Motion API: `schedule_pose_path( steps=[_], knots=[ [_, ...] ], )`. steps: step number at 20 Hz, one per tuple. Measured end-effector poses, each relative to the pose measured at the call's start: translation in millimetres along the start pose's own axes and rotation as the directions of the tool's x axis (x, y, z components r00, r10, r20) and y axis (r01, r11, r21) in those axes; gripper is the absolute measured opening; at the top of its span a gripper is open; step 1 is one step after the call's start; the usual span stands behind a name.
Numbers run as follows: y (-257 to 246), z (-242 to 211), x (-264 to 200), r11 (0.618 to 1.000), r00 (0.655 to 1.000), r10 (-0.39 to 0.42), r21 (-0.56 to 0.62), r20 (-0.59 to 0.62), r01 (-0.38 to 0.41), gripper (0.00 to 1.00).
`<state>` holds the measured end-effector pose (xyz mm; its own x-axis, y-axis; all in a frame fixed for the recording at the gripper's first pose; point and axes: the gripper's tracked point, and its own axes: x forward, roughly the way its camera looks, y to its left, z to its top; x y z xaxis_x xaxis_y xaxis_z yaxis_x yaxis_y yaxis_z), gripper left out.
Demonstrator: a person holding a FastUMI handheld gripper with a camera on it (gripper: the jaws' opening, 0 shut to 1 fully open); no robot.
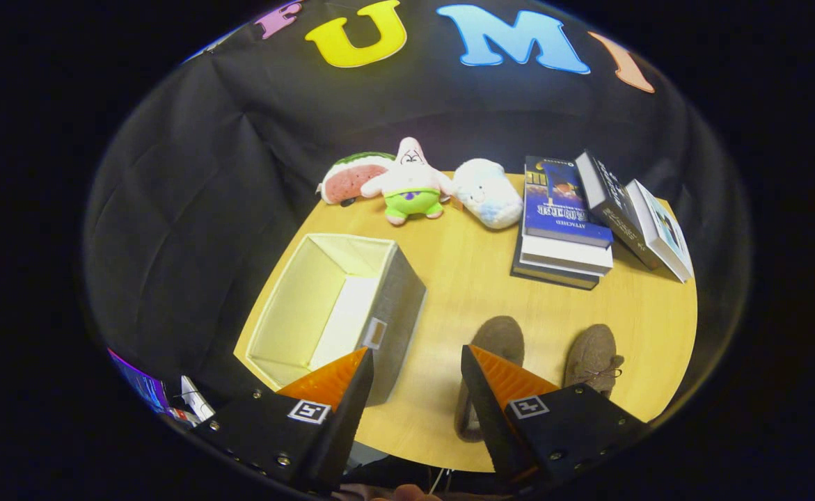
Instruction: Open the storage box then place both shoes into the box .Put the left shoe in first, then the right shoe, with the right side of both shoes facing outward in a uniform manner.
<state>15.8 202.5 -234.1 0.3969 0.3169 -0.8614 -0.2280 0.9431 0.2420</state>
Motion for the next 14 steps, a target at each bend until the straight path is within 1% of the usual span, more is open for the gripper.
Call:
schedule_pose_path(
  steps=[3, 5, 14],
  knots=[
    [-26.8, -22.3, 13.0, 0.998, 0.998, -0.027, 0.058, -0.048, 0.030, 0.78],
    [-41.8, -34.1, 19.2, 0.997, 0.996, -0.043, 0.068, -0.079, 0.048, 0.78],
    [-75.6, -68.6, 36.0, 0.988, 0.979, -0.092, 0.109, -0.184, 0.113, 0.78]
  ],
)
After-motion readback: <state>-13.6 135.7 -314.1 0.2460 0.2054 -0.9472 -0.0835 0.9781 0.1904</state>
